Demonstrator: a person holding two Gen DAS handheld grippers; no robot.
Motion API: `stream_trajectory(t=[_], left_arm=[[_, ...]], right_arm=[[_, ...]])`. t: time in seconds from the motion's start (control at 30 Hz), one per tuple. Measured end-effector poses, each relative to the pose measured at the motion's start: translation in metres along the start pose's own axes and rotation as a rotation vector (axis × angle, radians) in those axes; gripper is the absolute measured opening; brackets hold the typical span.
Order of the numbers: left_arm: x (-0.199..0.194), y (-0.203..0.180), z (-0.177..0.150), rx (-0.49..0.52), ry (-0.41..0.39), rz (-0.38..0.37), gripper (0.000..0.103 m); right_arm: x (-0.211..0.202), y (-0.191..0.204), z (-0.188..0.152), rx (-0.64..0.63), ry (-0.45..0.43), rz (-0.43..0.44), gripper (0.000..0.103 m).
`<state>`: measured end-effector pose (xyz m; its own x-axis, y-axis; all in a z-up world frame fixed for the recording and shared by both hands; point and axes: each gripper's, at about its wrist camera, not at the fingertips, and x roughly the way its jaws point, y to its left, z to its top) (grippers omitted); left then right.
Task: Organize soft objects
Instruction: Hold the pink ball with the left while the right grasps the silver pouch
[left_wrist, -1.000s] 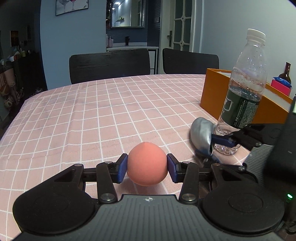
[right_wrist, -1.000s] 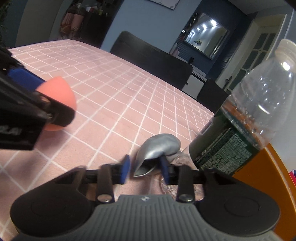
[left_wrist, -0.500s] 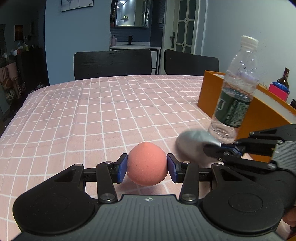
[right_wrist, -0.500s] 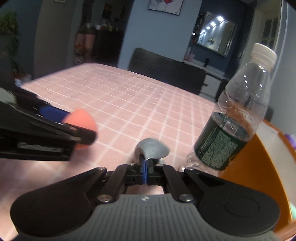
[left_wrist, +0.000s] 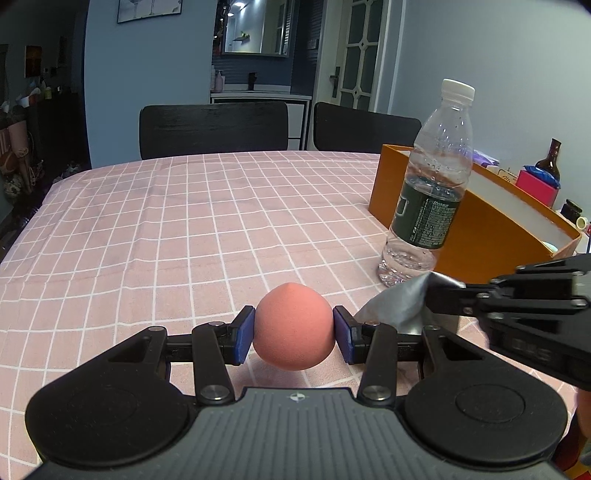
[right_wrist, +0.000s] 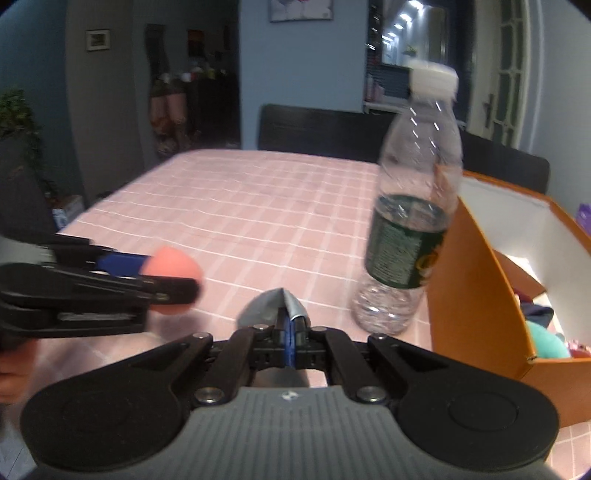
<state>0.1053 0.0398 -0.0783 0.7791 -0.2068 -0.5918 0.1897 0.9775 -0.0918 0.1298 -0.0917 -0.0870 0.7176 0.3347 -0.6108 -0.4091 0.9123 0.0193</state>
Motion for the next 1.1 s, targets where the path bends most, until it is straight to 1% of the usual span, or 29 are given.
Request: stream_trajectory(t=[0.13,0.2,0.3,0.37,0.4,0.43,0.5,0.57,0.6,0.63,0.77,0.93,1.03,1.1], left_arm=[[0.006,-0.001,0.001,-0.007,0.009,0.006,0.052],[0.009,-0.001,0.001,-0.007,0.011,0.007,0.052],[0.014,-0.002,0.001,-0.01,0.019,0.011,0.052],[0.017,-0.002,0.001,-0.012,0.026,0.008,0.052],[0.018,-0.002,0.0,-0.012,0.027,0.007,0.052],[0.02,-0.002,0.0,-0.012,0.028,0.007,0.052],[0.023,-0.003,0.0,-0.009,0.03,0.014,0.052],[0.025,-0.003,-0.001,-0.003,0.033,0.021,0.052],[0.026,-0.003,-0.002,-0.004,0.035,0.025,0.052],[0.026,-0.002,-0.002,-0.006,0.036,0.028,0.051],[0.024,0.005,-0.004,-0.01,0.037,0.061,0.052],[0.021,0.013,-0.005,-0.022,0.039,0.074,0.052],[0.02,0.017,-0.004,-0.036,0.034,0.082,0.052],[0.019,0.02,-0.005,-0.046,0.033,0.085,0.052]], right_arm=[[0.022,-0.014,-0.006,0.033,0.034,-0.064,0.0],[0.031,-0.019,-0.009,0.061,0.054,-0.06,0.0],[0.037,-0.025,-0.014,0.091,0.05,-0.055,0.004],[0.04,-0.028,-0.016,0.108,0.045,-0.049,0.014],[0.041,-0.028,-0.016,0.117,0.045,-0.045,0.031],[0.042,-0.029,-0.016,0.123,0.044,-0.041,0.045],[0.043,-0.03,-0.015,0.129,0.041,-0.014,0.05],[0.043,-0.027,-0.015,0.138,0.05,0.028,0.057],[0.042,-0.024,-0.015,0.138,0.046,0.055,0.064],[0.041,-0.02,-0.015,0.128,0.041,0.08,0.068],[0.038,-0.005,-0.013,0.071,0.031,0.115,0.069],[0.036,-0.003,-0.008,0.085,0.05,0.206,0.07],[0.045,0.007,-0.008,0.065,0.069,0.185,0.07],[0.051,0.013,-0.011,0.066,0.091,0.194,0.07]])
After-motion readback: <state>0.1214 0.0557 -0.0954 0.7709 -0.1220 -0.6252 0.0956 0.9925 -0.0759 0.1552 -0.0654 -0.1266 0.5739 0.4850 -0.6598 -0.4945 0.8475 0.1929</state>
